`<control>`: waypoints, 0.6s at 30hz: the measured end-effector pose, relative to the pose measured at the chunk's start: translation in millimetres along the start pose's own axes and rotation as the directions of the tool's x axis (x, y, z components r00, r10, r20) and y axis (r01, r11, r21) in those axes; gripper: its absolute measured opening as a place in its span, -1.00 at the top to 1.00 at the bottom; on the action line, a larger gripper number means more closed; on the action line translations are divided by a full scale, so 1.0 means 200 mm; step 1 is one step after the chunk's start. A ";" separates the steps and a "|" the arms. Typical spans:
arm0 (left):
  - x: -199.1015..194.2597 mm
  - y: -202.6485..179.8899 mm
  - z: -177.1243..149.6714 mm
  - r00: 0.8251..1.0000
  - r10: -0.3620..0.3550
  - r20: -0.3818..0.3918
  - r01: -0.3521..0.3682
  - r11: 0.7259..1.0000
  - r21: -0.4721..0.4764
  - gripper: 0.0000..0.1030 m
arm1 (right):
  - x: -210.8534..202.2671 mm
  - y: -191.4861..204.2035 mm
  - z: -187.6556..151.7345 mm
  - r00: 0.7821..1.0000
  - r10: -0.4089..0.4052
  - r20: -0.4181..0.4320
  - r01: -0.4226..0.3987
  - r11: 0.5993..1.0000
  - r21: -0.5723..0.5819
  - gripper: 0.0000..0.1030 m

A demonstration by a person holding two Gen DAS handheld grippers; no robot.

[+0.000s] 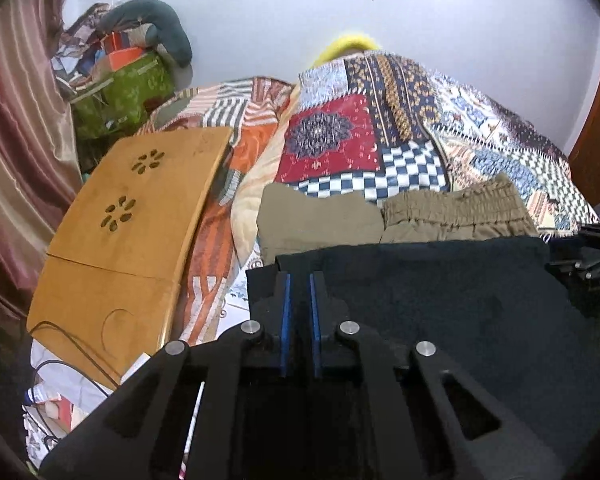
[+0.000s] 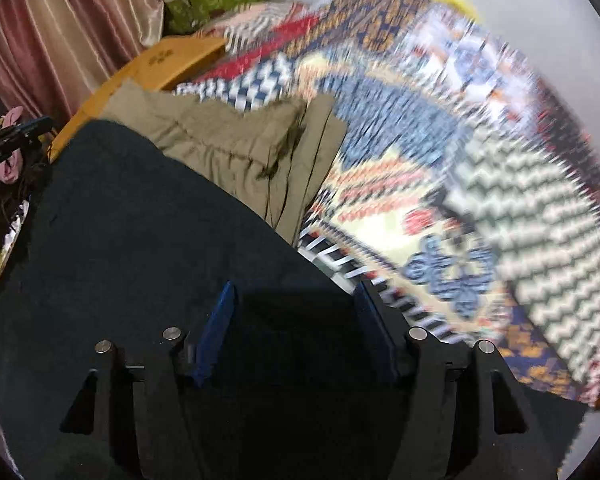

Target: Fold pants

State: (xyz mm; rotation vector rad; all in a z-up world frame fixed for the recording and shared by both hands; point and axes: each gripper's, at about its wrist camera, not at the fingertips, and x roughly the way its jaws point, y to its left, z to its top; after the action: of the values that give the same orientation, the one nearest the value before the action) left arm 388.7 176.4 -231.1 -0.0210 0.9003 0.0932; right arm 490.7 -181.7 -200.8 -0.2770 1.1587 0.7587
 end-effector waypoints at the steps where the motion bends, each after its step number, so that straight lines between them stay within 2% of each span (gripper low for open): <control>1: 0.02 0.00 -0.01 1.000 -0.002 -0.013 0.002 1.000 0.002 0.85 | 0.00 -0.01 0.00 1.000 0.015 0.012 -0.015 1.000 0.011 -0.21; 3: 0.05 0.01 -0.01 1.000 -0.006 -0.029 0.006 1.000 -0.008 0.84 | 0.00 -0.01 0.00 1.000 0.016 0.017 -0.016 1.000 0.008 -0.18; 4: 0.06 0.01 -0.02 0.999 -0.013 -0.036 0.012 1.000 -0.018 0.76 | 0.00 0.00 -0.01 1.000 0.015 0.021 -0.015 1.000 0.001 -0.17; 6: 0.08 0.03 -0.02 0.999 -0.017 -0.039 0.015 0.999 -0.040 0.50 | 0.00 0.02 -0.01 1.000 0.021 0.022 -0.021 1.000 -0.008 0.01; 7: 0.08 0.03 -0.02 0.999 -0.017 -0.037 0.015 0.999 -0.047 0.26 | 0.00 0.02 -0.02 0.999 0.027 0.019 -0.027 1.000 -0.004 0.06; 8: 0.08 0.03 -0.02 0.999 -0.015 -0.032 0.013 0.999 -0.052 0.11 | 0.00 0.03 -0.02 0.999 0.027 0.018 -0.026 1.000 -0.002 0.13; 11: 0.08 0.03 -0.02 0.999 -0.018 -0.038 0.016 0.999 -0.048 -0.08 | -0.01 0.05 -0.02 0.999 0.023 0.023 -0.023 1.000 -0.010 0.31; 14: 0.10 0.04 -0.02 0.998 -0.017 -0.053 0.015 0.999 -0.044 -0.21 | -0.01 0.08 -0.02 0.998 0.053 0.026 -0.053 0.999 -0.005 0.70; 18: 0.18 0.06 0.00 0.995 -0.046 -0.088 0.039 0.996 -0.079 -0.21 | -0.02 0.14 -0.03 0.998 -0.016 0.053 0.020 0.998 -0.064 0.74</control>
State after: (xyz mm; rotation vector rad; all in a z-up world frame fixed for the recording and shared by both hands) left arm 410.2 190.0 -258.4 -0.1169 0.9856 0.0879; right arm 467.3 -165.6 -193.8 -0.3191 1.0822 0.7842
